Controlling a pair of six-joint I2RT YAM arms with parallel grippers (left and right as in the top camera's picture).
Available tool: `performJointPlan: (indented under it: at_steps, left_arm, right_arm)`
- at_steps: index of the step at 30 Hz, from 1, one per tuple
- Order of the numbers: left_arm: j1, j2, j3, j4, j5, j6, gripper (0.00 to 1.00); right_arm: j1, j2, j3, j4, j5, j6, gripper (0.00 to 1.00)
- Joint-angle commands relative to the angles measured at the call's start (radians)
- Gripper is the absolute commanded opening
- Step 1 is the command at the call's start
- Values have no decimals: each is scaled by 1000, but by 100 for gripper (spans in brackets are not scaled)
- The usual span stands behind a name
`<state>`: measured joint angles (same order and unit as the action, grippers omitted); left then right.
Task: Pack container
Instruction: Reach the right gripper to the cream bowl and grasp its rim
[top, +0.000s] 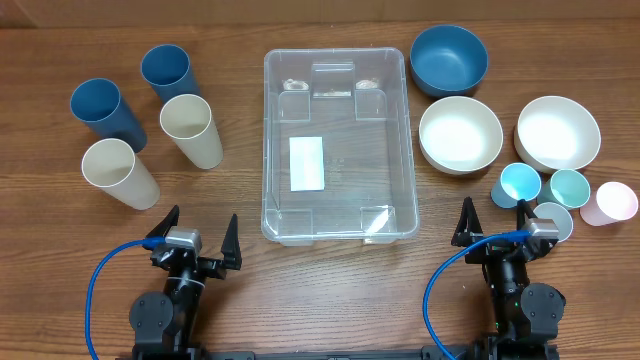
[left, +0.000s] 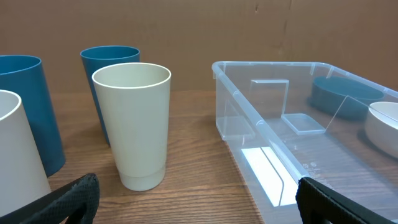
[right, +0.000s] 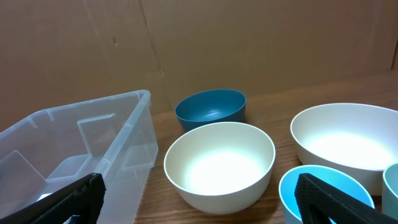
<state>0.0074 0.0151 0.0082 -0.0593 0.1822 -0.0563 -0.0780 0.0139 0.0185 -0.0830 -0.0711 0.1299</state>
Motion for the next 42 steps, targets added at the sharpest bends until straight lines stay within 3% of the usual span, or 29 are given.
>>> performJointPlan:
  at_steps: [1,34,38,42]
  left_arm:
    - [5,-11,-3,0,-6,-10,100]
    - [5,-11,-3,0,-6,-10,100]
    - [5,-11,-3,0,-6,-10,100]
    - [5,-11,-3,0,-6,-10,100]
  right_arm:
    - [-2,-11,-11,5,-2,-4,100]
    - [-2,-11,-10,13,-52,5,100]
    - [-2,-11,74,-134,-200,34,100]
    - [-2,17,268,-294,-221,31,100]
